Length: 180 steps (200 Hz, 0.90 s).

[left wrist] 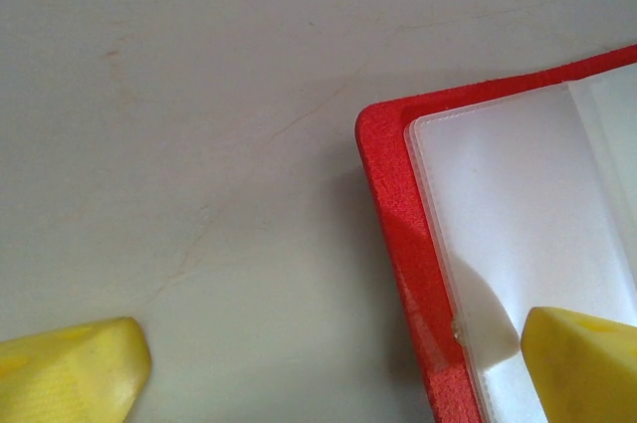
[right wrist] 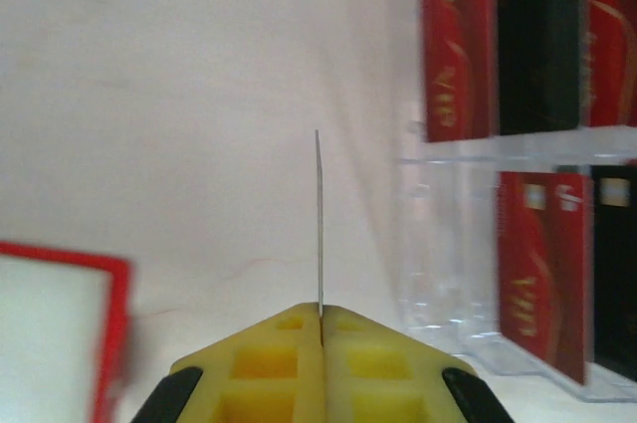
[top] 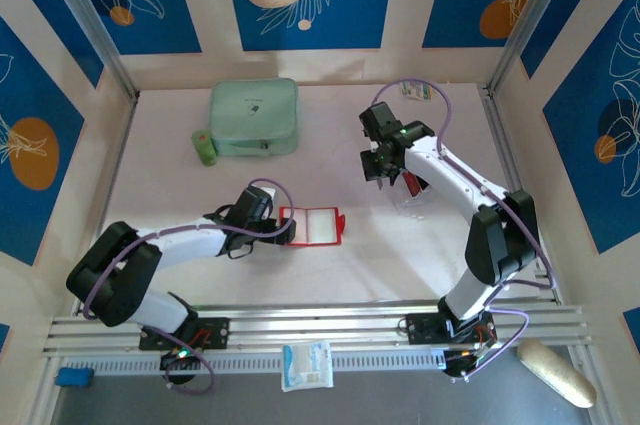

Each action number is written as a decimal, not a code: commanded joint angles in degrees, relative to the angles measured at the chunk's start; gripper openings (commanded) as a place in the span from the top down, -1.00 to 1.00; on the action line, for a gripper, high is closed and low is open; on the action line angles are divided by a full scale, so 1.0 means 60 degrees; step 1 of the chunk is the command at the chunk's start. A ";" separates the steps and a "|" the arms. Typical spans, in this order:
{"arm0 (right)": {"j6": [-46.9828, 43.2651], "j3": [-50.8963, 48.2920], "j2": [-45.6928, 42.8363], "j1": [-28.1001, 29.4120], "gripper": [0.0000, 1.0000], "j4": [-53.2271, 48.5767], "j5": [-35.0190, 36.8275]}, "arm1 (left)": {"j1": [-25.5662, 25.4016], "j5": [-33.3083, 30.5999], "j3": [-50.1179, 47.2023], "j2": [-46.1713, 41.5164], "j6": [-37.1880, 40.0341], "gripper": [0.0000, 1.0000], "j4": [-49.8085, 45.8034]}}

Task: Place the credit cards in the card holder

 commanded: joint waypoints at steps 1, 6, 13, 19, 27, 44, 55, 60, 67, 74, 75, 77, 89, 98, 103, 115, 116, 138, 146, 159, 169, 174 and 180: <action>0.0735 0.0091 -0.0263 0.0505 1.00 0.0253 -0.1491 | 0.0086 0.0164 -0.0133 0.0157 -0.0174 -1.00 -0.0171; 0.0862 0.0039 -0.0267 0.0632 1.00 0.0417 -0.1786 | 0.0083 0.0156 -0.0134 0.0130 -0.0190 -1.00 -0.0180; 0.1069 -0.0022 -0.0260 0.0805 1.00 0.0639 -0.2073 | 0.0085 0.0142 -0.0147 0.0105 -0.0203 -1.00 -0.0216; 0.1243 -0.0096 -0.0245 0.0938 1.00 0.0876 -0.2320 | 0.0085 0.0106 -0.0143 0.0083 -0.0220 -1.00 -0.0243; 0.1464 -0.0211 -0.0206 0.1102 1.00 0.1180 -0.2697 | 0.0084 0.0084 -0.0139 0.0055 -0.0236 -1.00 -0.0281; 0.1992 -0.0540 -0.0071 0.1425 1.00 0.1872 -0.3394 | 0.0084 -0.0003 -0.0163 0.0038 -0.0264 -1.00 -0.0319; 0.2284 -0.0753 0.0037 0.1594 1.00 0.2334 -0.3699 | 0.0087 -0.0049 -0.0150 0.0064 -0.0281 -1.00 -0.0357; 0.2408 -0.0842 0.0089 0.1646 1.00 0.2518 -0.3822 | 0.0094 -0.0064 -0.0149 0.0067 -0.0295 -1.00 -0.0378; 0.2554 -0.0950 0.0183 0.1711 1.00 0.2769 -0.4019 | 0.0091 -0.0091 -0.0149 0.0082 -0.0304 -1.00 -0.0400; 0.2689 -0.1056 0.0282 0.1777 1.00 0.2987 -0.4164 | 0.0095 -0.0142 -0.0147 0.0082 -0.0324 -1.00 -0.0423; 0.2713 -0.1076 0.0299 0.1777 1.00 0.3026 -0.4184 | 0.0089 -0.0146 -0.0148 0.0082 -0.0325 -1.00 -0.0426; 0.2749 -0.1099 0.0329 0.1788 1.00 0.3081 -0.4228 | 0.0085 -0.0157 -0.0149 0.0075 -0.0336 -1.00 -0.0429; 0.2938 -0.1234 0.0523 0.1849 1.00 0.3374 -0.4469 | 0.0083 -0.0249 -0.0156 0.0040 -0.0385 -1.00 -0.0466; 0.3038 -0.1328 0.0676 0.1886 1.00 0.3576 -0.4607 | 0.0091 -0.0328 -0.0166 0.0014 -0.0425 -1.00 -0.0521; 0.3071 -0.1365 0.0732 0.1923 1.00 0.3653 -0.4640 | 0.0085 -0.0360 -0.0186 -0.0016 -0.0452 -1.00 -0.0543; 0.3130 -0.1430 0.0866 0.1978 1.00 0.3801 -0.4726 | 0.0091 -0.0440 -0.0206 -0.0065 -0.0496 -1.00 -0.0562; 0.3138 -0.1432 0.0876 0.1973 1.00 0.3806 -0.4729 | 0.0094 -0.0450 -0.0206 -0.0072 -0.0498 -1.00 -0.0569; 0.3187 -0.1608 0.1087 0.2072 1.00 0.4007 -0.4827 | 0.0088 -0.0503 -0.0222 -0.0094 -0.0551 -1.00 -0.0620; 0.3193 -0.1680 0.1142 0.2098 1.00 0.4066 -0.4834 | 0.0094 -0.0503 -0.0223 -0.0094 -0.0573 -1.00 -0.0635; 0.3194 -0.1809 0.1210 0.2135 1.00 0.4141 -0.4847 | 0.0094 -0.0514 -0.0222 -0.0079 -0.0617 -1.00 -0.0635; 0.3209 -0.1921 0.1256 0.2158 1.00 0.4196 -0.4858 | 0.0083 -0.0517 -0.0251 -0.0051 -0.0629 -1.00 -0.0635; 0.3227 -0.1963 0.1278 0.2182 1.00 0.4227 -0.4874 | 0.0083 -0.0518 -0.0244 -0.0028 -0.0643 -1.00 -0.0643; 0.3231 -0.2027 0.1303 0.2198 1.00 0.4289 -0.4891 | 0.0085 -0.0518 -0.0223 -0.0035 -0.0634 -1.00 -0.0650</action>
